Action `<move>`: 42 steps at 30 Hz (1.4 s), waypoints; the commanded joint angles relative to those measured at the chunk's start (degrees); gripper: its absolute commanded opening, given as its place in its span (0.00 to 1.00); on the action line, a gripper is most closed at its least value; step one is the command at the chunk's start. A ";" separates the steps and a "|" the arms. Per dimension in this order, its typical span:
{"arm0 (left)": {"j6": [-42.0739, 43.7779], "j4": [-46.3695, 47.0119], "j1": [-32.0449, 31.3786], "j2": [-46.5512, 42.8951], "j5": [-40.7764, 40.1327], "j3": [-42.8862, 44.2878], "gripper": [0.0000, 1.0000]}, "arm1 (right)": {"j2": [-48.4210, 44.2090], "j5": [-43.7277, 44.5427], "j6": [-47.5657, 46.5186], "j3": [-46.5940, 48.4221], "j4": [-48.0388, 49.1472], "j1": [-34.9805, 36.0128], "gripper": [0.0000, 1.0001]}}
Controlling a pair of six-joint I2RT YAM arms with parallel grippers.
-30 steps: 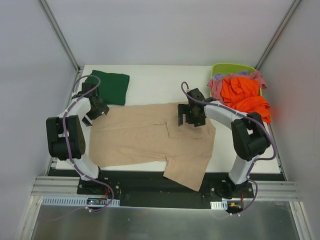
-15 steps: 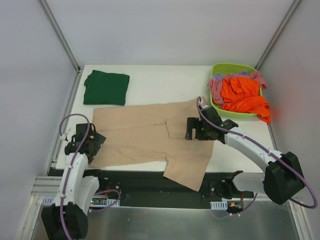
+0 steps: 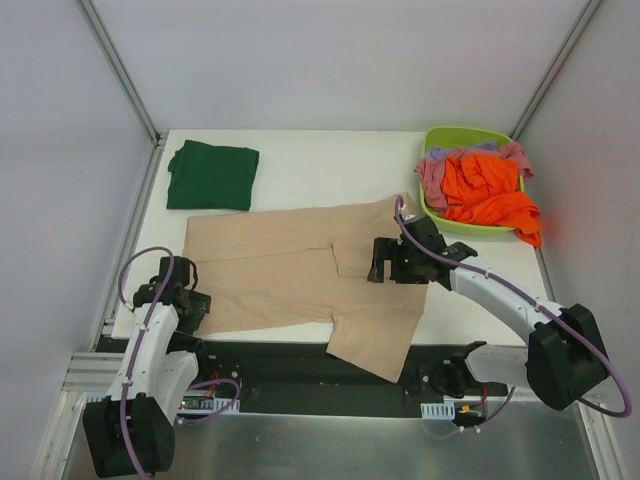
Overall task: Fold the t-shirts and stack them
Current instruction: Grap the side of the flattened tshirt closest away from the robot with both arms
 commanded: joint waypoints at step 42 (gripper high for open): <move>-2.03 -0.55 -0.57 -6.12 -2.64 1.11 0.00 | -9.99 6.42 8.27 -7.99 -26.21 31.61 0.89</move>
